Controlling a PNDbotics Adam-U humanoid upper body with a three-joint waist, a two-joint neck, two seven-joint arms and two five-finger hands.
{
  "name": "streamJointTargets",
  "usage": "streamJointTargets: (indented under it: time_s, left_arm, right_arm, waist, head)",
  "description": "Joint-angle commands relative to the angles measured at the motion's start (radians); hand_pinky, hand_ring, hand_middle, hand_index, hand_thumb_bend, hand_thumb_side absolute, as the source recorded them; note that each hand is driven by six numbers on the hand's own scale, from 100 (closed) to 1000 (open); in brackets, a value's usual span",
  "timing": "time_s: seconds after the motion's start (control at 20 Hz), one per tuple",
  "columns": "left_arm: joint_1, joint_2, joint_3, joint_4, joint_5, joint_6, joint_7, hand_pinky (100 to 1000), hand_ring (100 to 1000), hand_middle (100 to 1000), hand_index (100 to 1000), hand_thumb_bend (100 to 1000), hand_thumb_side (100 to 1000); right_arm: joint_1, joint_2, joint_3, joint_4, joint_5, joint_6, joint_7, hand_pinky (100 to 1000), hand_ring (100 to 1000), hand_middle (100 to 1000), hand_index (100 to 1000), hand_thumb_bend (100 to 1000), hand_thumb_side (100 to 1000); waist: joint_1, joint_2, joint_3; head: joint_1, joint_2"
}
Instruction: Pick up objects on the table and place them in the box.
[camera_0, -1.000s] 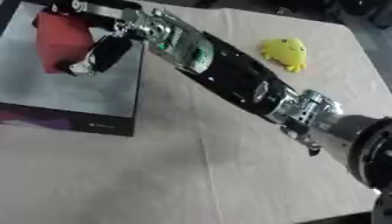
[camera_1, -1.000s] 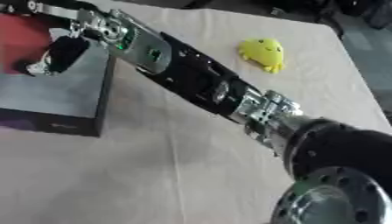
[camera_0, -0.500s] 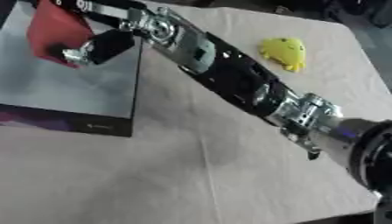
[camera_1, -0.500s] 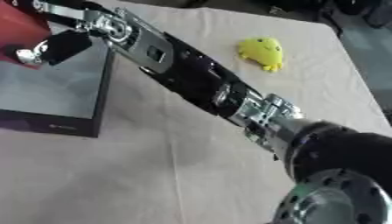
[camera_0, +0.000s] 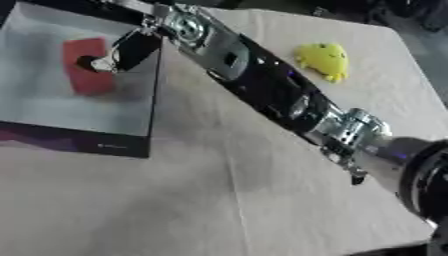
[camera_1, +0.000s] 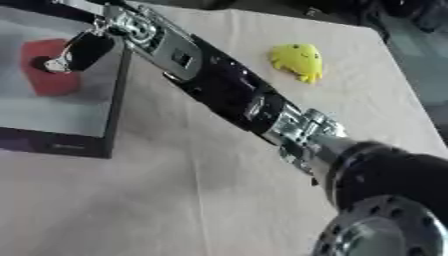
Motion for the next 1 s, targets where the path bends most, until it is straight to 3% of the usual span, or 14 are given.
streamJointTargets:
  time_s: [0.05,0.5,0.6,0.65,0.7,0.75,1.0]
  left_arm:
    - [0.001,0.023,0.011,-0.005,-0.007,-0.007,-0.001,786,566,778,778,207,449]
    - [0.004,0.022,0.010,-0.001,-0.005,-0.010,-0.006,787,564,777,777,201,449]
    - [0.010,0.019,0.011,0.001,-0.006,-0.009,-0.007,787,562,777,777,200,454]
    - [0.015,0.018,0.013,0.002,-0.007,-0.008,-0.008,787,560,777,775,198,457]
    - [0.021,0.016,0.015,0.003,-0.008,-0.006,-0.008,787,560,777,775,198,457]
    - [0.028,0.016,0.017,0.004,-0.010,-0.004,-0.008,787,561,777,775,198,457]
    - [0.073,0.011,0.025,0.003,-0.020,0.007,-0.001,787,561,784,775,202,459]
  right_arm:
    - [-0.010,-0.027,-0.023,0.006,-0.009,0.006,0.000,1000,1000,1000,1000,381,100]
    - [-0.007,-0.030,-0.038,0.006,-0.048,0.021,-0.066,1000,1000,1000,1000,405,100]
    - [0.000,-0.037,-0.046,-0.012,-0.075,0.025,-0.079,1000,1000,1000,1000,390,100]
    - [0.005,-0.048,-0.055,-0.027,-0.101,0.027,-0.088,1000,1000,1000,1000,318,100]
    - [0.013,-0.063,-0.066,-0.046,-0.139,0.031,-0.102,1000,1000,1000,1000,300,100]
    - [0.022,-0.082,-0.081,-0.069,-0.178,0.034,-0.122,1000,1000,1000,1000,121,100]
    - [0.117,-0.159,-0.146,-0.214,-0.341,0.040,-0.203,1000,1000,1000,937,100,132]
  waist:
    - [0.018,-0.013,-0.002]
    - [0.019,-0.013,-0.005]
    - [0.021,-0.016,-0.015]
    - [0.024,-0.019,-0.024]
    - [0.028,-0.022,-0.034]
    - [0.034,-0.028,-0.048]
    - [0.080,-0.064,-0.149]
  head:
    - [0.002,-0.012]
    - [-0.002,-0.018]
    - [0.004,-0.012]
    - [0.012,-0.009]
    - [0.022,-0.006]
    - [0.040,-0.002]
    - [0.183,0.009]
